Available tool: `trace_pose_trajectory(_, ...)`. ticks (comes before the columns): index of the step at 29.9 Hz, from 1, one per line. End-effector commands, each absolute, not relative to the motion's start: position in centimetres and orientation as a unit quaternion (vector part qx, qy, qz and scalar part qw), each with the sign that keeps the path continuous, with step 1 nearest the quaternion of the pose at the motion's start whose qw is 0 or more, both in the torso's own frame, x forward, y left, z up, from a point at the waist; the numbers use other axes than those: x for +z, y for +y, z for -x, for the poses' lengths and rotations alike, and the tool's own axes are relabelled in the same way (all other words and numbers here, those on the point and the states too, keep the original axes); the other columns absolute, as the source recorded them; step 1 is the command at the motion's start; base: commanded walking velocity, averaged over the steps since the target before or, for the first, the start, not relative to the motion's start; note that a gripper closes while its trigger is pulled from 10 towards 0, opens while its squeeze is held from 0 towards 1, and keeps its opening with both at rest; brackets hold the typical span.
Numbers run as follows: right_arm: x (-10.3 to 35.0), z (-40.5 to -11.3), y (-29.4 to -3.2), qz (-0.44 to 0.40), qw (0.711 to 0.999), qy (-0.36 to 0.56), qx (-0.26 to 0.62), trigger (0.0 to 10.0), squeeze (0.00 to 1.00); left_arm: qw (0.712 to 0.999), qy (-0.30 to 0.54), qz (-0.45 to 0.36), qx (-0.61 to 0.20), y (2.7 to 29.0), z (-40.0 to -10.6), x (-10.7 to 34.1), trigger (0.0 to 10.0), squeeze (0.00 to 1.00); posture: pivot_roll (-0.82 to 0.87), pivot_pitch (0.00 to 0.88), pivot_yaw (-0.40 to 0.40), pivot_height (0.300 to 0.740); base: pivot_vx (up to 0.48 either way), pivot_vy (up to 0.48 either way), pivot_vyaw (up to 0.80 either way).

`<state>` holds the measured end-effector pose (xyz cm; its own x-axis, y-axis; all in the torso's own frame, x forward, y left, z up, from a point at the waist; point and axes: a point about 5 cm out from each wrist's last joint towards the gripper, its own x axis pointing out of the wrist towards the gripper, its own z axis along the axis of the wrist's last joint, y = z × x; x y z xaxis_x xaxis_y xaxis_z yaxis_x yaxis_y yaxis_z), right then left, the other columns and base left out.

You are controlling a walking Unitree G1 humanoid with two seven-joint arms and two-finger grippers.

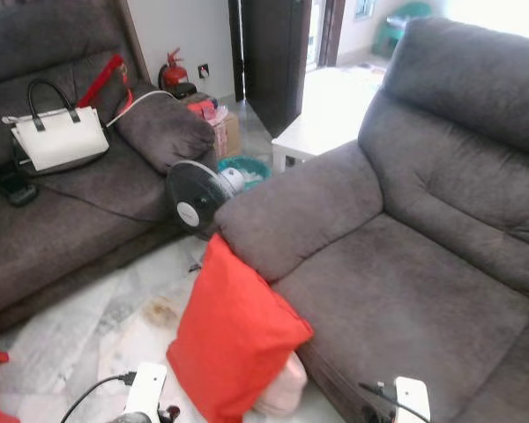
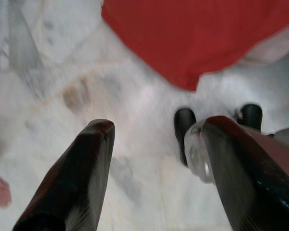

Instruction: Move the pillow to the sofa from floor

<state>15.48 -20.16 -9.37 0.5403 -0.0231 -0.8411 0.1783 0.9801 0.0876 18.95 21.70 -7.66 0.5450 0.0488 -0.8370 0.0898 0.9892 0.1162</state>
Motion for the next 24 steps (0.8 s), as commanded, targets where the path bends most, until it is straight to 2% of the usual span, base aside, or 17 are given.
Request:
trace_pose_trajectory(1, -9.51, -15.25, -19.9, -0.079, 0.872, 0.48, -0.054, 10.0, 0.0, 0.87, 0.486, -0.079, -0.015, 21.74, -18.55, -7.87, 10.0, 0.0, 0.06, 0.049, -0.038, 0.74, 0.0, 0.0, 0.64)
trace_pose_trajectory(9, -9.51, -15.25, -19.89, -0.081, 0.872, 0.48, -0.054, 10.0, 0.0, 0.872, 0.483, -0.073, -0.011, 21.72, -18.57, -7.85, 10.0, 0.0, 0.06, 0.049, -0.037, 0.74, 0.0, 0.0, 0.8)
trace_pose_trajectory(24, -9.56, -15.15, -19.85, -0.095, 0.87, 0.48, -0.064, 10.0, 0.0, 0.873, 0.482, -0.069, -0.014, 21.69, -18.56, -7.85, 10.0, 0.0, 0.07, 0.051, -0.037, 0.74, 0.0, 0.0, 0.0)
